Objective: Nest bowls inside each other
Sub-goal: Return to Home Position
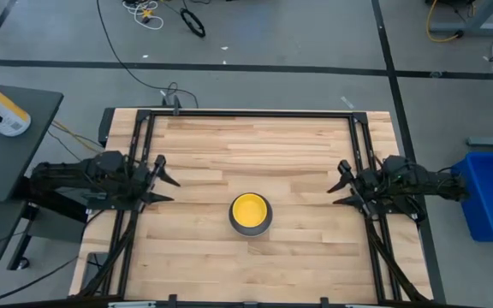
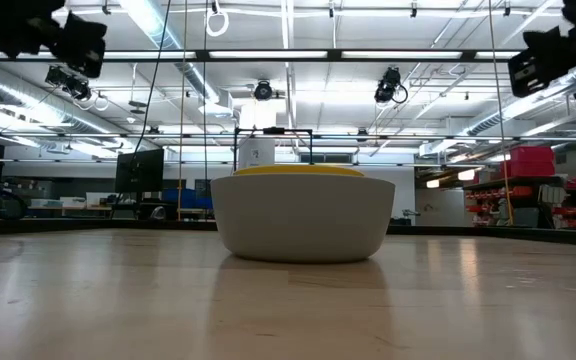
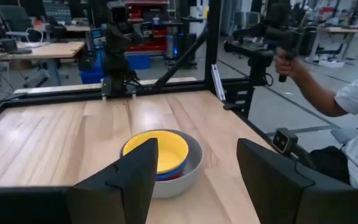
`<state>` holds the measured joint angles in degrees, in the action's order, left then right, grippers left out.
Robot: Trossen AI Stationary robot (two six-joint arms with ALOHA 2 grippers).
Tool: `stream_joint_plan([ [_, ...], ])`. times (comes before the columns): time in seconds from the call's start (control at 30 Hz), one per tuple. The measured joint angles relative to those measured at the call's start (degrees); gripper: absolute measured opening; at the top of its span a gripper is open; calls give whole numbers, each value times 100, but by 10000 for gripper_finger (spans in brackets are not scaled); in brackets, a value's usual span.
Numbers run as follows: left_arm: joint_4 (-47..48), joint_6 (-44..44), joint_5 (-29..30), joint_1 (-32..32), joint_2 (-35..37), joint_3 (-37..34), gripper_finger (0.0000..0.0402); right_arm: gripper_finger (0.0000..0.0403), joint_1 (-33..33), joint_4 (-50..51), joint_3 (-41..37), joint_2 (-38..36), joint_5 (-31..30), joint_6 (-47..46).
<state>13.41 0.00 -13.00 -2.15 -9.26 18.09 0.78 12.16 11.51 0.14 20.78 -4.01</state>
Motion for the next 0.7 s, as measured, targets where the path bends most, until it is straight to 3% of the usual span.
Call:
stream_joint_plan([
  [0.2, 179, -155, -11, -2, 925, -628, 230, 170, 1, 295, -17, 0, -782, 36],
  [0.3, 162, -267, 92, 0, 900, -781, 228, 168, 4, 214, -144, 0, -1087, 39],
  [0.7, -1508, -530, 1397, 0, 914, -1748, 229, 172, 21, -462, -796, 42, -1627, -49],
])
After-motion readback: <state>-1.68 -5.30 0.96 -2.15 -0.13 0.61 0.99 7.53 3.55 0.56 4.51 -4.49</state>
